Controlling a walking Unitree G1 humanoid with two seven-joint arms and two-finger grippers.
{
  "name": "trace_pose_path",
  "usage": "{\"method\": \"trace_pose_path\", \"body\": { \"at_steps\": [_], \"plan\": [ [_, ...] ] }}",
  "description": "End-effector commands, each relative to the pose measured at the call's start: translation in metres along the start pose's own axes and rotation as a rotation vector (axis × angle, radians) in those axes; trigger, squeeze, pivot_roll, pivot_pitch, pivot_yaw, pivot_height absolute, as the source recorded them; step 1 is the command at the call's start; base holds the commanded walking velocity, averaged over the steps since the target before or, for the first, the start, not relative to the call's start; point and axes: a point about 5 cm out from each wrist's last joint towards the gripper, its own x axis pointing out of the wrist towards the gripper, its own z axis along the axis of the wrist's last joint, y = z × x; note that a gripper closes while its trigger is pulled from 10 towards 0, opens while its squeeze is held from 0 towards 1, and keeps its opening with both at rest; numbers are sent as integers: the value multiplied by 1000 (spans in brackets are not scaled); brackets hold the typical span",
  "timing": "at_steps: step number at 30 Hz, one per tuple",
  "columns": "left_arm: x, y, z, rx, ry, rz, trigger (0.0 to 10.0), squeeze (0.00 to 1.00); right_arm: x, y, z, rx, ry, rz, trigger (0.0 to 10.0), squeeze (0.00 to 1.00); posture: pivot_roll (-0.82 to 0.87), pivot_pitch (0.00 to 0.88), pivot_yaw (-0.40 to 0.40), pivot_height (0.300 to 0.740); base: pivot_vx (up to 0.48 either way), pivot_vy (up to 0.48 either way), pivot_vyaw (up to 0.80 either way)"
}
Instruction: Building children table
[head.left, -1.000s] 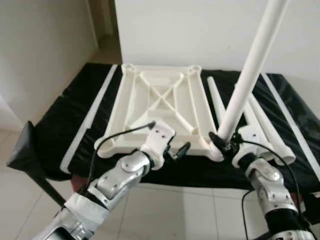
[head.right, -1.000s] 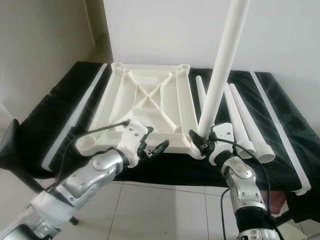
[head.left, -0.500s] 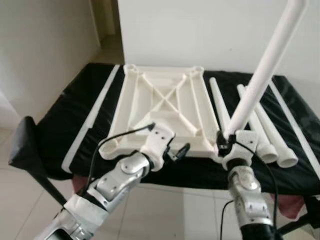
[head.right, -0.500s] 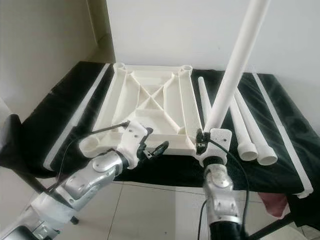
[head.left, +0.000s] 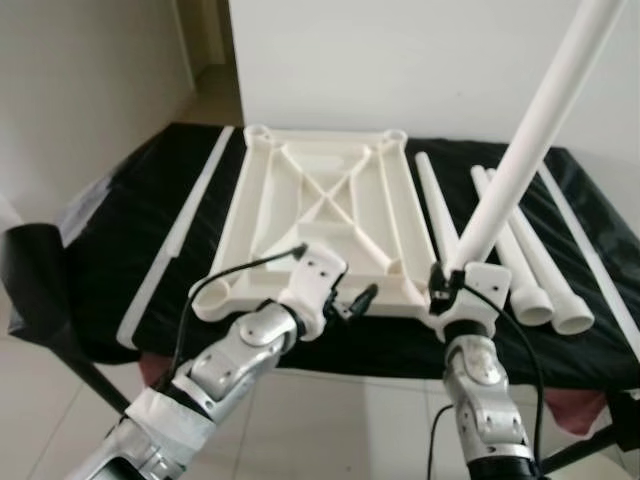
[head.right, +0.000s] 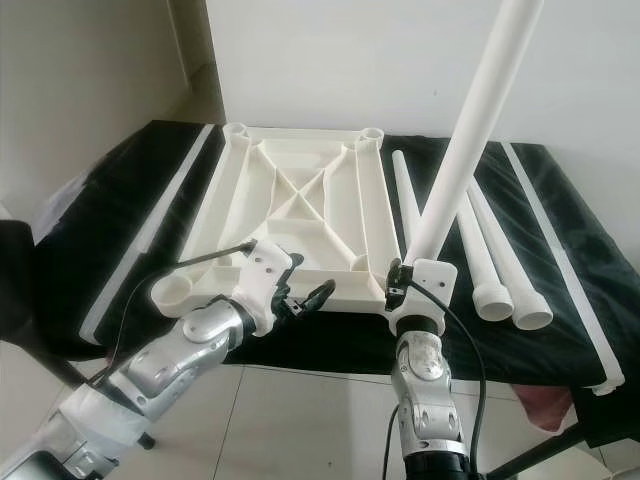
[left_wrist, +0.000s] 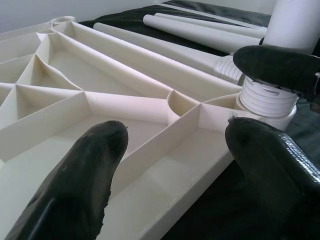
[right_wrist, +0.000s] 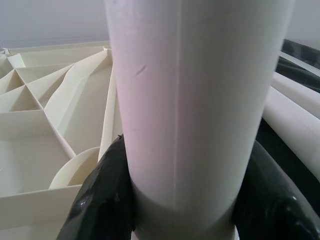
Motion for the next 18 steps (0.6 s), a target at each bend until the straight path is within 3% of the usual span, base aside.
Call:
{"method": "trace_pose_path", "body": {
  "at_steps": [1,7,8,9,14,15,18],
  "plan": [
    [-2,-15,3,21,-10,-318,10000,0,-4,-1,-5,37,27,0,275,0,-16,0,-7,740,0,0,0],
    [-4,-15,2,21,-8,-312,10000,0,-4,-2,-2,19,13,20,0,0,-9,0,-13,740,0,0,0],
    [-4,-15,1,20,-7,-311,10000,0,-5,-4,-1,9,10,25,784,0,-8,0,-14,740,0,0,0],
    [-5,-15,1,19,-6,-310,10000,0,-5,-8,-1,-4,8,32,10000,0,-7,0,-14,740,0,0,0],
    [-5,-16,0,15,-4,-312,10000,0,-4,-16,0,-31,-4,83,10000,0,-9,0,-14,740,0,0,0],
    [-5,-16,0,13,-6,-314,10000,0,-2,-14,2,-22,-16,119,10000,1000,-8,0,-14,740,0,0,0],
    [-5,-16,1,16,-7,-312,10000,0,-1,-12,3,-21,-17,126,10000,1000,-7,0,-15,740,0,0,0]
  ]
}}
